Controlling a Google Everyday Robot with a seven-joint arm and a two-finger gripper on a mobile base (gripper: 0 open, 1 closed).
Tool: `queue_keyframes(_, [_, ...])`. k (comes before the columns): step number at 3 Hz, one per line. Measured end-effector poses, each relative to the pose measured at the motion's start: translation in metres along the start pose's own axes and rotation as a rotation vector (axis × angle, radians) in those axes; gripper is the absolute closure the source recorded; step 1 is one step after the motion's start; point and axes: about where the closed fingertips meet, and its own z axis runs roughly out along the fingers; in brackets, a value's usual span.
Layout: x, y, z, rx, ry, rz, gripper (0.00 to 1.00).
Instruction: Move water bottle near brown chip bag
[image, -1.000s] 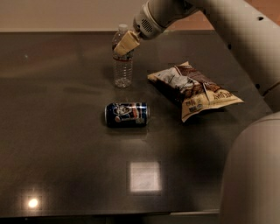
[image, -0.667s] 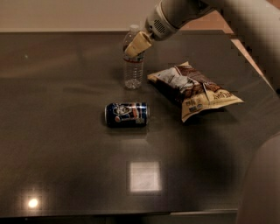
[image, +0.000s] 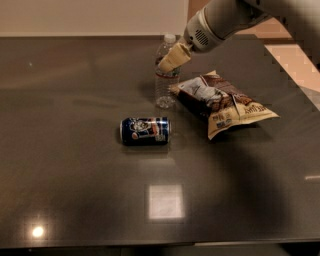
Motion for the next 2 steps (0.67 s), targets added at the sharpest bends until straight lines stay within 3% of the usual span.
queue_keyframes(1, [0.016, 0.003, -0.005, 0.011, 0.013, 0.001, 0.83])
queue_keyframes(2, [0.026, 0.006, -0.007, 0.014, 0.020, -0.001, 0.59])
